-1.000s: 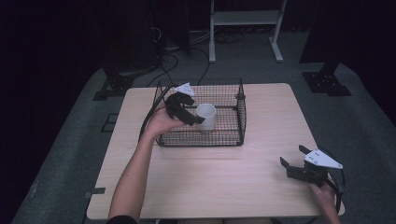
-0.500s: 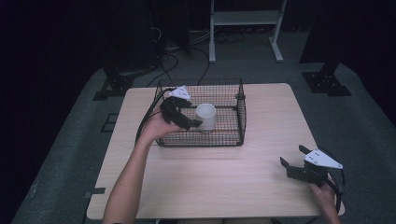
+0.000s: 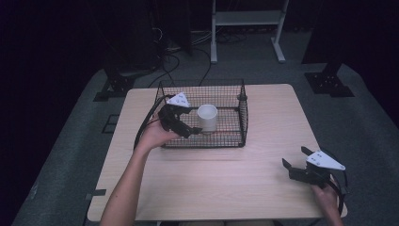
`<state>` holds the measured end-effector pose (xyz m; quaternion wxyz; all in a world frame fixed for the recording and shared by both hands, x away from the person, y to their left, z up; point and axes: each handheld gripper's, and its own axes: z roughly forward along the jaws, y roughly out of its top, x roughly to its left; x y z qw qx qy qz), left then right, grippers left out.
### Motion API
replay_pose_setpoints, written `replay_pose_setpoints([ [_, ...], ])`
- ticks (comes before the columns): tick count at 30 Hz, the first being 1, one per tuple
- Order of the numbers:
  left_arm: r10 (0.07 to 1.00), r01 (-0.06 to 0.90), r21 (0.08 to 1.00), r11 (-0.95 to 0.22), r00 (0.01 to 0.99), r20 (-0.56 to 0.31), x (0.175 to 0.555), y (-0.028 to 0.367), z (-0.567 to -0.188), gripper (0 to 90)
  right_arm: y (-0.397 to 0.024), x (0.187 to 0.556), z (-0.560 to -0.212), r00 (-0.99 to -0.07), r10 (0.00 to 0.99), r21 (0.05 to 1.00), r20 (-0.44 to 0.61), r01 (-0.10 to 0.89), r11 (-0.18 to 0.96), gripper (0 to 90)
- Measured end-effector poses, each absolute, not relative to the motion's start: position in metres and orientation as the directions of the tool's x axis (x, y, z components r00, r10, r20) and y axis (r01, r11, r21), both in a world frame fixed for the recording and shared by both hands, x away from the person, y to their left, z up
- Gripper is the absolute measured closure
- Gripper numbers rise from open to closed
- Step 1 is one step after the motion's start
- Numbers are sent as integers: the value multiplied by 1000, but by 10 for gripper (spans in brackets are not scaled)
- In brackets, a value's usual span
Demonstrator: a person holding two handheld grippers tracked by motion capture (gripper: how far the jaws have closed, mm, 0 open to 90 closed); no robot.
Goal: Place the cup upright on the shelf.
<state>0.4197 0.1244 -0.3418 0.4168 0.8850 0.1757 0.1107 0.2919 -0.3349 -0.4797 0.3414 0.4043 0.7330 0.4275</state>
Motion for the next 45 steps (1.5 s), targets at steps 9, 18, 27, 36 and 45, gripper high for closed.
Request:
replay_pose_setpoints([
  [9,413,223,784,-579,910,47,406,132,-348,67,-335,292,-480,-440,885,903,-155,301,308,131],
  [18,416,225,792,-568,908,40,397,138,-353,67,-335,292,-480,-438,886,904,-150,303,302,131],
  [27,404,208,793,-573,914,51,385,140,-355,67,-335,292,-480,-438,886,903,-151,304,304,131],
  [36,403,198,801,-565,913,58,374,143,-357,67,-335,292,-480,-438,886,903,-152,303,305,131],
  [45,406,196,801,-566,912,63,364,147,-363,67,-335,292,-480,-437,886,903,-151,305,304,131],
])
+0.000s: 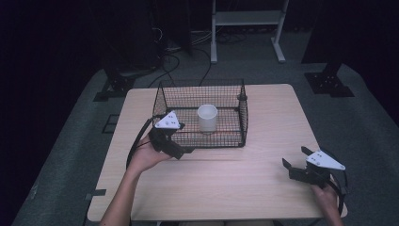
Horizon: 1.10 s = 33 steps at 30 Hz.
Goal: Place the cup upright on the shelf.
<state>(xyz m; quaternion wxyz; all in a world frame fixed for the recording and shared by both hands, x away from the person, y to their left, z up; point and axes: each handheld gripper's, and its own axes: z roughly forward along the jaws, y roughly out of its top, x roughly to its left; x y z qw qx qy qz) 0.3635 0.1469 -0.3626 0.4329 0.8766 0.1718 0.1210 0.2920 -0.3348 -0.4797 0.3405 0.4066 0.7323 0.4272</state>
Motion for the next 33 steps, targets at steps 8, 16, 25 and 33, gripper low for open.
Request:
replay_pose_setpoints([
  [8,412,196,801,-565,909,68,356,151,-367,67,-335,292,-480,-438,886,902,-150,306,304,131],
  [16,417,199,810,-552,907,62,349,155,-372,67,-335,292,-480,-438,886,902,-150,306,304,131],
  [25,412,201,801,-563,909,61,340,157,-377,66,-335,292,-480,-438,886,903,-150,305,304,131],
  [33,418,203,810,-550,907,57,332,162,-384,67,-335,292,-480,-436,888,903,-149,306,302,131],
])
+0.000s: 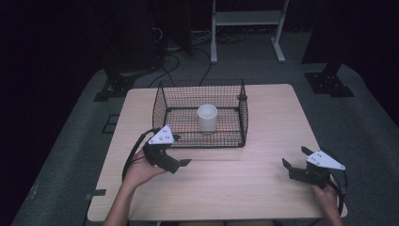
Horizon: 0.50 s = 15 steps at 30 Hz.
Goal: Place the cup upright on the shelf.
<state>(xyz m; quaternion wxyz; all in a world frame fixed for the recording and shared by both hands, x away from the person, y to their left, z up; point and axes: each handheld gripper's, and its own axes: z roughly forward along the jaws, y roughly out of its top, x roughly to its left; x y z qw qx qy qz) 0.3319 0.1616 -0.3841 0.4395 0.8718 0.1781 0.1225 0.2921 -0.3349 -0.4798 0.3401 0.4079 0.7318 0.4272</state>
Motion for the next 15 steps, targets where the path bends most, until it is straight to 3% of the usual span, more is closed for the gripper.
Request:
replay_pose_setpoints([
  [15,423,199,814,-546,904,63,318,164,-395,67,-335,292,-480,-433,889,902,-152,306,304,131],
])
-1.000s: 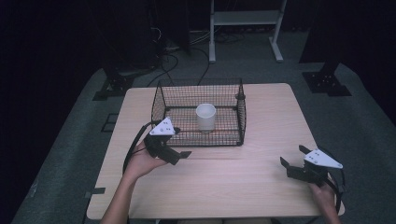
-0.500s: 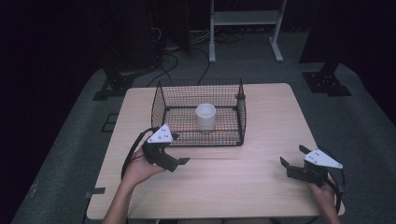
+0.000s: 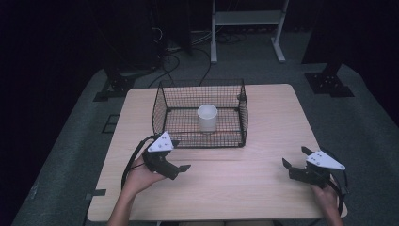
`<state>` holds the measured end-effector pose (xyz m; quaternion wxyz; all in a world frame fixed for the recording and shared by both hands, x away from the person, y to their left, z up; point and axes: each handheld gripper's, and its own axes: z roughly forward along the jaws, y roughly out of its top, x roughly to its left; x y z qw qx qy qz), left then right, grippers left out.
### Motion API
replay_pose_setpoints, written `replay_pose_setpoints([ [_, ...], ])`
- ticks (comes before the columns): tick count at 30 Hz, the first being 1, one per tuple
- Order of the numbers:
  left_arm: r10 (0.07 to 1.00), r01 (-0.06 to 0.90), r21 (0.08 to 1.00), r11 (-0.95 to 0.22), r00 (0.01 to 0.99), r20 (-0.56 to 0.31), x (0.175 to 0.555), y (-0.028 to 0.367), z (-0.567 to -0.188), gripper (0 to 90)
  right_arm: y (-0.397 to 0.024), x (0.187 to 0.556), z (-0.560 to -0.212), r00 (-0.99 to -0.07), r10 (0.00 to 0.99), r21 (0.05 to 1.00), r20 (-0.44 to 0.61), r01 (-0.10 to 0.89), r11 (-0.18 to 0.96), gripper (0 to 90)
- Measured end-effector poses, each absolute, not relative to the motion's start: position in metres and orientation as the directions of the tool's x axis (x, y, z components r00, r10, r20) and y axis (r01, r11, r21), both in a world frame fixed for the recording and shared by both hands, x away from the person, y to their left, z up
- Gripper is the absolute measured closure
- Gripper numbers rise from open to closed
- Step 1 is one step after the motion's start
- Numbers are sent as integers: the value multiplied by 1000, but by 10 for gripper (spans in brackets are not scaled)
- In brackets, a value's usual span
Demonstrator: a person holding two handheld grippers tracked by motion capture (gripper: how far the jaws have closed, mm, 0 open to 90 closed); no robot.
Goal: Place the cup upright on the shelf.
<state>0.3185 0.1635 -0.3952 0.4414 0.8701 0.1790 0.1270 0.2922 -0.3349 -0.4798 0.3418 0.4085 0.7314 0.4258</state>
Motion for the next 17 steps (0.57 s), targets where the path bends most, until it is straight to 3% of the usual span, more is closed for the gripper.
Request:
replay_pose_setpoints([
  [17,453,212,848,-486,891,37,293,172,-418,66,-335,292,-480,-433,888,902,-155,305,306,131],
])
